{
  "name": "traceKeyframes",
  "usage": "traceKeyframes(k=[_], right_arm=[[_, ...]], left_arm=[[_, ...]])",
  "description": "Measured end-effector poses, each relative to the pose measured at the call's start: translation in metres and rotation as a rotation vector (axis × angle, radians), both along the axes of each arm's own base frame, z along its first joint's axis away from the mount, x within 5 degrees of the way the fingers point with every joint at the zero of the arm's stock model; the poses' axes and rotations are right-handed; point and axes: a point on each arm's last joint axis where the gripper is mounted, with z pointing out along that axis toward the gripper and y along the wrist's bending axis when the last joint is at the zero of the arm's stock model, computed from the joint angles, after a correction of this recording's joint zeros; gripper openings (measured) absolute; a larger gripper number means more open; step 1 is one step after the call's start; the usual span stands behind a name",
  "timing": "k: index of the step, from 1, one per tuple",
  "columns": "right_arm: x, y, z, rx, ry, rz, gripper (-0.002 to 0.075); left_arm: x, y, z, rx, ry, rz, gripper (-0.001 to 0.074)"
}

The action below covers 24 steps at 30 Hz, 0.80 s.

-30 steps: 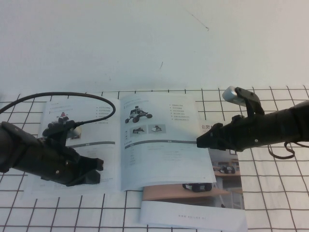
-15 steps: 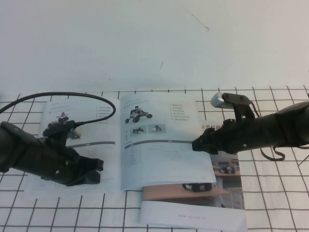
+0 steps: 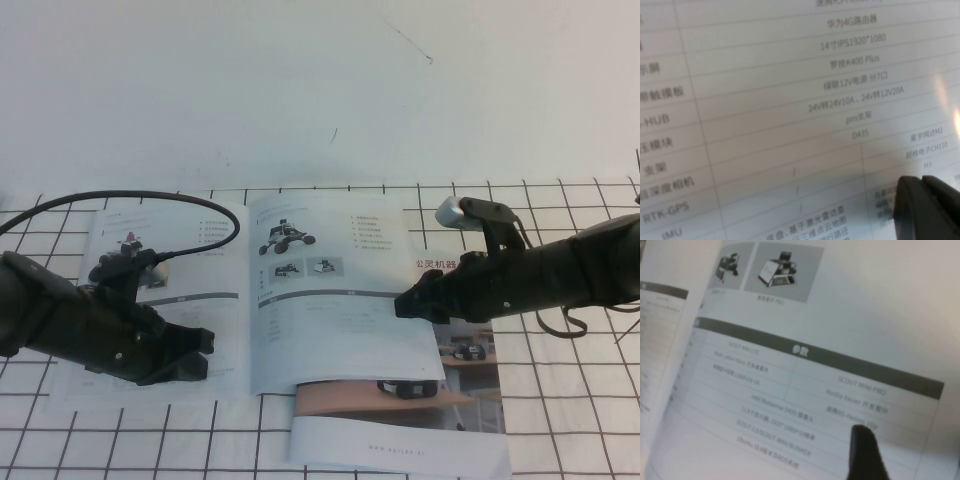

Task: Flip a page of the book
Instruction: Open the closed book

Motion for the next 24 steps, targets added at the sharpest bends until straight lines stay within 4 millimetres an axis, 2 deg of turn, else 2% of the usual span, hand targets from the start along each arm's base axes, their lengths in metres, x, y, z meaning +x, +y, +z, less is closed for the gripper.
traceKeyframes(k=[10,18,24], right_arm=[[0.001,0.003,0.001,0.041,0.014,-0.007,0.0395],[0.000,0.004,0.028,0.080,-0.055,0.016,0.0395],[-0.002,0.010,0.037,0.180,-0.068,0.037,0.0395]], left_arm=[[0.000,0.000,0.000,-0.001,0.001,0.002,-0.0003],[0.000,0.000,-0.001,-0.004,0.005,0.003,-0.0003],[0.000,0.000,-0.002,-0.011,0.011,0.009,-0.0003]])
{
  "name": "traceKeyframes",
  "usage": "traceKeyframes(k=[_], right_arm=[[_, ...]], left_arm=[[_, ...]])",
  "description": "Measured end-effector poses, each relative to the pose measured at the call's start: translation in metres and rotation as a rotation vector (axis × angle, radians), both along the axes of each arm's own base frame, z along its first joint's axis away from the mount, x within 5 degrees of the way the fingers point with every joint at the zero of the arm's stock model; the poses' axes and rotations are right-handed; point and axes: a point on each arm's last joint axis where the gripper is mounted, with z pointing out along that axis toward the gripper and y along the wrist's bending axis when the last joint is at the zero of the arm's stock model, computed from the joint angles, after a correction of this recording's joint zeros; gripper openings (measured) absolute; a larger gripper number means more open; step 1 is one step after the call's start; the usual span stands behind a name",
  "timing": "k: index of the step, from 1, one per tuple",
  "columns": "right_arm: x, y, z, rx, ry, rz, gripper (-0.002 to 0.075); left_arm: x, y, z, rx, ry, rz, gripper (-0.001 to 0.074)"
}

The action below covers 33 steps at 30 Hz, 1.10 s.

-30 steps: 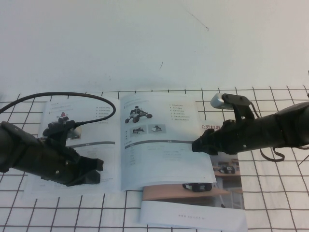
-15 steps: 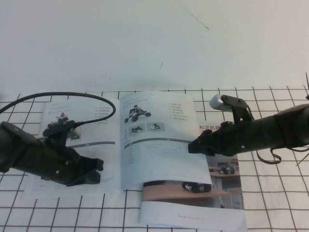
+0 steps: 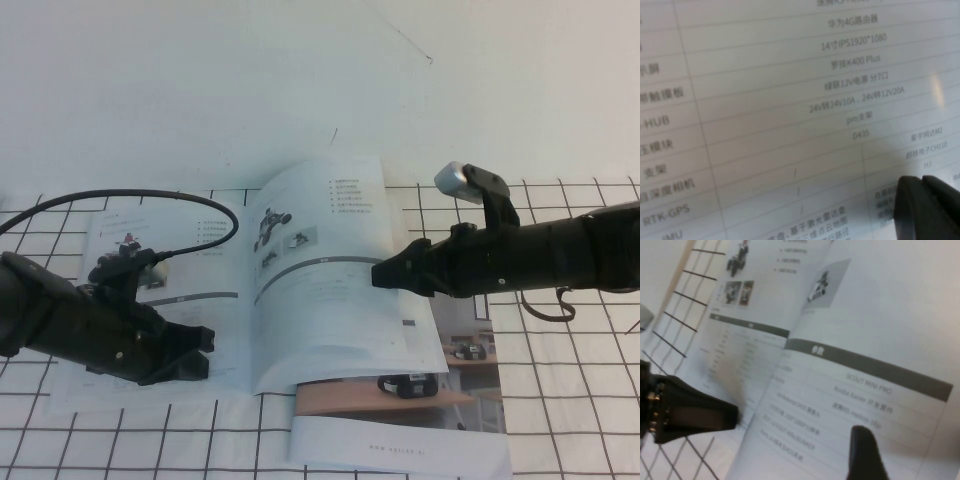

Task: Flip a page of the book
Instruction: Open the closed book

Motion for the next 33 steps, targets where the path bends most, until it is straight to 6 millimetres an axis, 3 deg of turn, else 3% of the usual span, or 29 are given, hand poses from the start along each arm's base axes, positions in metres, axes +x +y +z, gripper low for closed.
traceKeyframes(k=[10,13,20,24,33], right_arm=[[-0.001,0.006,0.010,0.120,-0.035,0.035,0.0395],[-0.001,0.006,0.010,0.122,-0.038,0.037,0.0395],[-0.002,0.007,0.011,0.137,-0.040,0.052,0.0395],[-0.003,0.008,0.013,0.152,-0.040,0.068,0.0395],[-0.006,0.010,0.015,0.180,-0.037,0.094,0.0395]], left_arm=[[0.001,-0.002,0.002,-0.029,0.005,0.012,-0.0003],[0.006,-0.006,0.010,-0.074,0.006,-0.017,-0.0003],[0.026,-0.016,0.072,-0.168,-0.133,-0.128,-0.0003],[0.027,-0.017,0.114,-0.146,-0.282,-0.197,-0.0003],[-0.018,-0.033,0.182,0.145,-0.598,-0.566,-0.0003]])
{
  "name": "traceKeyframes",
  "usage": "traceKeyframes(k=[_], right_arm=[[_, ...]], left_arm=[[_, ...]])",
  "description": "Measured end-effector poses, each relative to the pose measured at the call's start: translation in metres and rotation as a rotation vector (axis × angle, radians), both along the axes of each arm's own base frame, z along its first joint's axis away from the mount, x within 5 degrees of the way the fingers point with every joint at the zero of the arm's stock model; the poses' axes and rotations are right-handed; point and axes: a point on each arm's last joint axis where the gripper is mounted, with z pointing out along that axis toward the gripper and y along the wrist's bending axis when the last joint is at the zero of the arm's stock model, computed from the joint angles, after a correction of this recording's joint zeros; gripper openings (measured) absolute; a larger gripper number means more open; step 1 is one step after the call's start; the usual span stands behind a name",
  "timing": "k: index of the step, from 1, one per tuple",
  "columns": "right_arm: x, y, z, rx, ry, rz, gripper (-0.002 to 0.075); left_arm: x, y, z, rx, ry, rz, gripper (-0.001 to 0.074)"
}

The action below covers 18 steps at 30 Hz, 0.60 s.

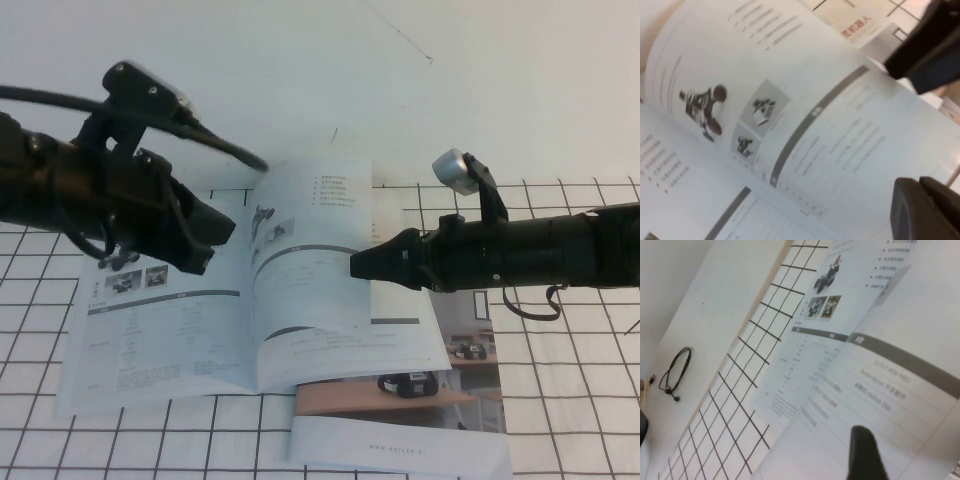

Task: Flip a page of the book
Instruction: Open the closed book

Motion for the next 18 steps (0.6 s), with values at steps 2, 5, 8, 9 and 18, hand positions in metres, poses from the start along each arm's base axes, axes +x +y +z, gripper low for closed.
traceKeyframes(k=[2,5,8,9,18], right_arm=[[-0.001,0.001,0.000,0.004,0.000,0.005,0.0395],[-0.001,0.001,0.001,0.011,0.001,0.013,0.0395],[-0.002,0.002,0.001,0.015,0.000,0.017,0.0395],[-0.002,0.002,0.001,0.014,-0.001,0.017,0.0395],[-0.002,0.002,0.001,0.014,-0.007,0.021,0.0395]], left_arm=[[-0.014,-0.005,0.010,0.031,-0.045,-0.041,-0.0003],[-0.036,-0.015,0.015,0.057,-0.075,-0.097,-0.0003],[-0.061,-0.026,0.015,0.058,-0.096,-0.158,-0.0003],[-0.070,-0.030,0.014,0.060,-0.104,-0.179,-0.0003],[-0.122,-0.049,-0.043,0.157,-0.120,-0.202,-0.0002]])
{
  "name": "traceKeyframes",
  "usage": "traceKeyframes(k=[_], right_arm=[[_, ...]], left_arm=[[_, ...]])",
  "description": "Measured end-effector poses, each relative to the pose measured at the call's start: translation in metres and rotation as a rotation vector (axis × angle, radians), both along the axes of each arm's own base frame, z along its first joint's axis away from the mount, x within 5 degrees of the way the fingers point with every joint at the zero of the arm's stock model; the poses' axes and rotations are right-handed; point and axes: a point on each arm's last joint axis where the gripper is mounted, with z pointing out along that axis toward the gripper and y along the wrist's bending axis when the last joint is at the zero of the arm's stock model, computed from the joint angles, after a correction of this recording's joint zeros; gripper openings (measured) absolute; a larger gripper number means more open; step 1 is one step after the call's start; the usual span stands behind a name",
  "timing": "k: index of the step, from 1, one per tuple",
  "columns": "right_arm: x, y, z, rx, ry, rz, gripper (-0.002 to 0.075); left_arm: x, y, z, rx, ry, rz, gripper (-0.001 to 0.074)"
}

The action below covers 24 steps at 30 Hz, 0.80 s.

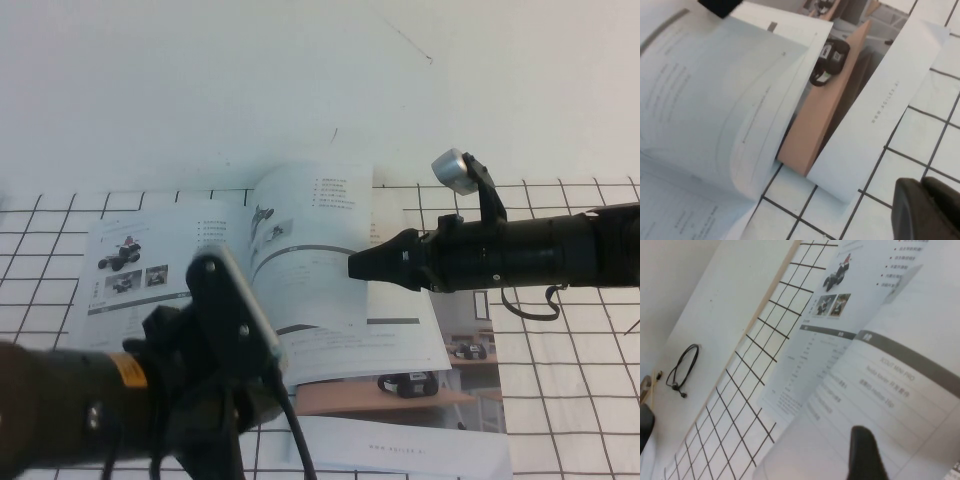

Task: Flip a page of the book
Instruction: Open the closed book

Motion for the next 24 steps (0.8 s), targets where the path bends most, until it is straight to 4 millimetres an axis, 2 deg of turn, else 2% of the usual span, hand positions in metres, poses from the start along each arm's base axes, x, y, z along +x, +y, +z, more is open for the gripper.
traceKeyframes(k=[4,8,12,19,24], right_arm=[[0.000,0.000,0.000,-0.001,-0.002,0.001,0.0395],[0.000,0.000,0.000,0.001,-0.002,0.002,0.0395],[0.000,0.000,0.000,0.001,-0.002,0.002,0.0395],[-0.001,0.001,0.002,0.012,-0.003,0.012,0.0395],[-0.001,0.003,0.007,0.049,-0.014,0.045,0.0395]], left_arm=[[-0.013,-0.011,-0.030,-0.010,-0.068,0.014,-0.0002],[-0.016,-0.018,-0.050,-0.042,-0.181,0.038,-0.0002],[-0.003,-0.026,-0.065,-0.035,-0.257,0.073,-0.0002],[0.019,-0.037,-0.106,0.048,-0.299,0.119,-0.0002],[0.030,-0.038,-0.120,0.052,-0.345,0.201,-0.0002]])
